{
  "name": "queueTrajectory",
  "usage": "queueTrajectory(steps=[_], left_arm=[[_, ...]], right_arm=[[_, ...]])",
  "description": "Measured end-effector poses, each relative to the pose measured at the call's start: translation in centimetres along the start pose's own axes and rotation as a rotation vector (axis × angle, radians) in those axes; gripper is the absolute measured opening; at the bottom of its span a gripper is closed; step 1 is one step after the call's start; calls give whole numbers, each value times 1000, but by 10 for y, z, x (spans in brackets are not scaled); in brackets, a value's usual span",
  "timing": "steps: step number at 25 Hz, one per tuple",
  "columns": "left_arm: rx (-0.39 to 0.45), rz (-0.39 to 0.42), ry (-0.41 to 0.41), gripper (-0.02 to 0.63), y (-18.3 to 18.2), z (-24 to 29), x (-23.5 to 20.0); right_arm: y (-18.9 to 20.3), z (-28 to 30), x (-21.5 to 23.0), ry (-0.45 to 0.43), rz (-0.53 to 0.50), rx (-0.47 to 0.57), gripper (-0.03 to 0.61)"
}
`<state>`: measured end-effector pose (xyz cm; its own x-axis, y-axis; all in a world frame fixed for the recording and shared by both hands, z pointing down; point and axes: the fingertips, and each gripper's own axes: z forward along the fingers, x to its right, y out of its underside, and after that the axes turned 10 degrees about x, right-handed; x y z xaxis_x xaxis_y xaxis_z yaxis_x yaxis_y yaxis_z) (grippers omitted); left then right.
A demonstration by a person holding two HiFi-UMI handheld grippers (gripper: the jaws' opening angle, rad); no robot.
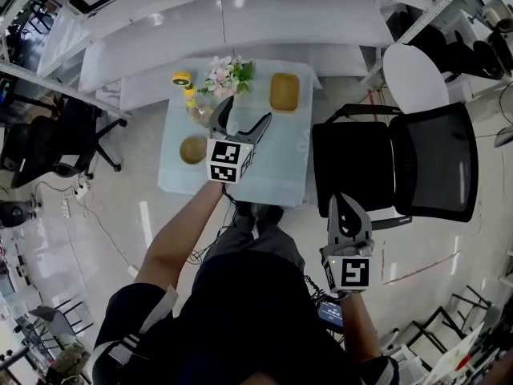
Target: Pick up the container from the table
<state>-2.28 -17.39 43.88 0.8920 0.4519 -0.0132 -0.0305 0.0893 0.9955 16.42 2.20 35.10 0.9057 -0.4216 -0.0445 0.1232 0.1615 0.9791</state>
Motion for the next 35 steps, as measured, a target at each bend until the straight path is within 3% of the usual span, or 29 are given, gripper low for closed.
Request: queueTrajectory(steps=[11,19,27,35], left_arm=[[-143,-52,88,426,100,81,-5],[-265,-81,92,413,168,124,-12],[-370,-114,88,388,222,157,-21],[-459,-136,101,331,254,170,-25]], right_arm=[[23,29,8,55,36,-75,2],[47,34,20,83,52,-127,2],[71,35,35,106,73,-184,2],[83,40,44,126,108,-206,2]])
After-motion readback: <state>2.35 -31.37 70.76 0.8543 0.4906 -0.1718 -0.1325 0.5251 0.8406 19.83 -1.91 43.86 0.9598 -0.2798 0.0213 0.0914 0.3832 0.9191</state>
